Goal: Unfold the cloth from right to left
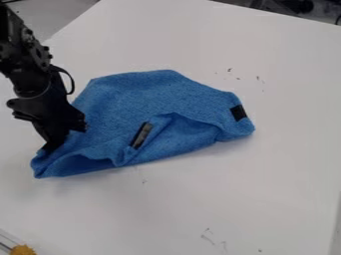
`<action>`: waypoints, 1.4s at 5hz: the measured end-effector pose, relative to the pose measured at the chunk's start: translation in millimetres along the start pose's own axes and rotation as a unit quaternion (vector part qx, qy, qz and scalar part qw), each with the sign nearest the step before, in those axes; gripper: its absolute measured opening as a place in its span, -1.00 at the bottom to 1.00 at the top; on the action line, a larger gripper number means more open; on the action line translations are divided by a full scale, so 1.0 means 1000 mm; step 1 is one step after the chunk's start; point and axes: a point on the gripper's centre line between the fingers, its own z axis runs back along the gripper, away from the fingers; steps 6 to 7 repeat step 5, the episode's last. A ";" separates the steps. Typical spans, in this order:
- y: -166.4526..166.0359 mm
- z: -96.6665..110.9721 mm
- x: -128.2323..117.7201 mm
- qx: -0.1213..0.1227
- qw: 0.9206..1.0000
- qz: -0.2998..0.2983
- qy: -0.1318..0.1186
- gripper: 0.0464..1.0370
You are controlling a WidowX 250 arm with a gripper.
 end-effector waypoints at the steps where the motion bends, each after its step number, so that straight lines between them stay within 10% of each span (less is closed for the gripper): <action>1: 0.013 0.000 0.000 0.012 1.000 -0.004 -0.008 -0.92; 4: 0.040 0.006 0.005 0.047 0.998 -0.035 -0.013 0.51; 5: 0.045 0.010 0.010 0.034 0.998 -0.047 0.037 0.93; 7: 0.045 0.010 0.010 0.034 0.998 -0.047 0.037 0.93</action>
